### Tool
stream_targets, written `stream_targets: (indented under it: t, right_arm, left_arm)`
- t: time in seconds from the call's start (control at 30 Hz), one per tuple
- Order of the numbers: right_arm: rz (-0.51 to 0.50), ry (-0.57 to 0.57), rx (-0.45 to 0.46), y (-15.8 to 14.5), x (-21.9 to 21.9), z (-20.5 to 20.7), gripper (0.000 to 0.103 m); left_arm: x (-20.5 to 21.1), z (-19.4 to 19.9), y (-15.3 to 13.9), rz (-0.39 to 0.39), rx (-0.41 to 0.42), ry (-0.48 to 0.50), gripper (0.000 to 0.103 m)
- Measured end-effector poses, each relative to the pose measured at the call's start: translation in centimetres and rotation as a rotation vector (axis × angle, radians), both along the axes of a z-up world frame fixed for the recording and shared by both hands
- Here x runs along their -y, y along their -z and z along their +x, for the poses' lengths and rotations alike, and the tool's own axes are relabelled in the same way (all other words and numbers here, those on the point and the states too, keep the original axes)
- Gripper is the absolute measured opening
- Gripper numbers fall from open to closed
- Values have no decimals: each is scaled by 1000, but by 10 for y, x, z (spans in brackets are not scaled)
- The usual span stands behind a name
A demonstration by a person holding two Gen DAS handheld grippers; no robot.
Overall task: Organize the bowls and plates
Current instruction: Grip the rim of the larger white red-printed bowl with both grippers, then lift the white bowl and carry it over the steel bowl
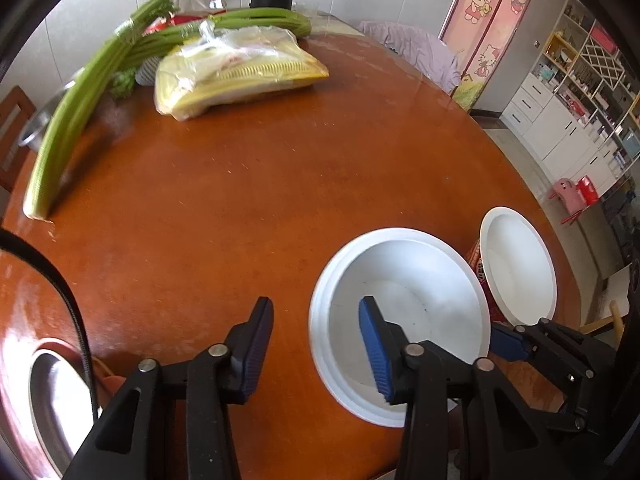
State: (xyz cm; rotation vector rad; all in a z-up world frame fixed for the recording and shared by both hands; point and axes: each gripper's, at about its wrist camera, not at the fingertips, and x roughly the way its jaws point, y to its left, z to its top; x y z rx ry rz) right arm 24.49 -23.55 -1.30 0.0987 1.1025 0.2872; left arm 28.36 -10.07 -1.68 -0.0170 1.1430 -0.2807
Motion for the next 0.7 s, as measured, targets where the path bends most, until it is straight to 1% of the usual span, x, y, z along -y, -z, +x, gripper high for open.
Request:
stream_targets:
  t: [0.07, 0.13, 0.33, 0.7]
  right_arm:
    - [2, -6, 2, 0, 0, 0, 37]
    - [10, -13, 0, 0, 0, 0, 37]
    - [7, -22, -2, 0, -2, -2, 38]
    - [8, -43, 49, -18, -8, -14, 38]
  left_arm:
    - [2, 1, 5, -14, -21, 6, 31]
    - [4, 0, 9, -32, -39, 16, 30]
    - [10, -6, 3, -4, -15, 19, 30]
    - [4, -25, -19, -15, 31, 2, 30]
